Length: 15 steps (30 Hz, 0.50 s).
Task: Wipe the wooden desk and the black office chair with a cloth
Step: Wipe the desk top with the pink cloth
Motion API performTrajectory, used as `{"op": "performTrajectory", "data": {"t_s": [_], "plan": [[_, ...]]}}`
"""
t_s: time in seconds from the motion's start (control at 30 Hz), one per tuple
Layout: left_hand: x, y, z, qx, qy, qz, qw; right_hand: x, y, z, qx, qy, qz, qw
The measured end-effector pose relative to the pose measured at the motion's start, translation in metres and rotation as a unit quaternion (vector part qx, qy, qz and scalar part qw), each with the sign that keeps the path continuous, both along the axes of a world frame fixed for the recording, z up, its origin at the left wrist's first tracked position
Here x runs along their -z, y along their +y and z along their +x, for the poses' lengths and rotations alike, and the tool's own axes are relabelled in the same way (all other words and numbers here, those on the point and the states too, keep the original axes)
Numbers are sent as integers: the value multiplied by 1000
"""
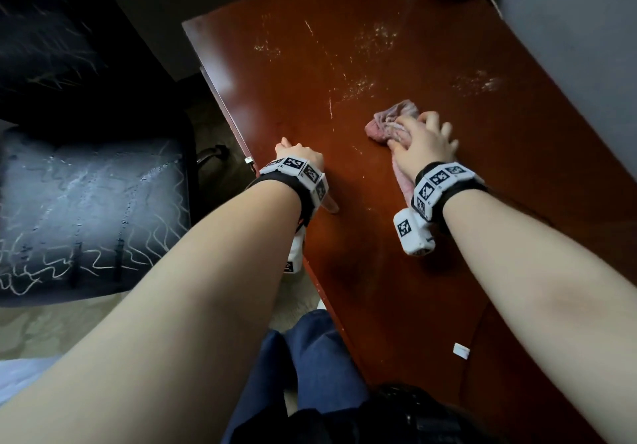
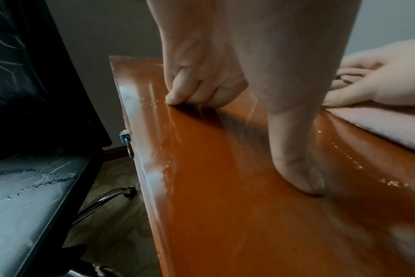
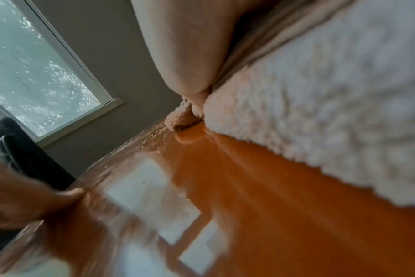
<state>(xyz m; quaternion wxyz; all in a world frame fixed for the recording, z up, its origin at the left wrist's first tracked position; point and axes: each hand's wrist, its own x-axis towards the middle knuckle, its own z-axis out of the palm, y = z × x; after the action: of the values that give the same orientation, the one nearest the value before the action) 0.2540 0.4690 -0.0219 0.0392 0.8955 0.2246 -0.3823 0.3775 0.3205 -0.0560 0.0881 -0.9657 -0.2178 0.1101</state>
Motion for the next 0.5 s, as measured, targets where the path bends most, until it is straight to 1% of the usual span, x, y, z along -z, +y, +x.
{"op": "performTrajectory", "data": {"t_s": [0.17, 0.27, 0.4, 0.5], "plan": [[-2, 2, -14, 16, -18, 0, 1000, -1, -50, -56, 27, 2, -14, 1000], [-7, 2, -26, 18, -28, -5, 999, 0, -71, -97, 44, 5, -30, 999], [-2, 14, -34, 27, -28, -10, 999, -1, -69, -149, 45, -1, -41, 998], [2, 17, -39, 37, -33, -12, 999, -2, -58, -175, 38, 5, -48, 998]]}}
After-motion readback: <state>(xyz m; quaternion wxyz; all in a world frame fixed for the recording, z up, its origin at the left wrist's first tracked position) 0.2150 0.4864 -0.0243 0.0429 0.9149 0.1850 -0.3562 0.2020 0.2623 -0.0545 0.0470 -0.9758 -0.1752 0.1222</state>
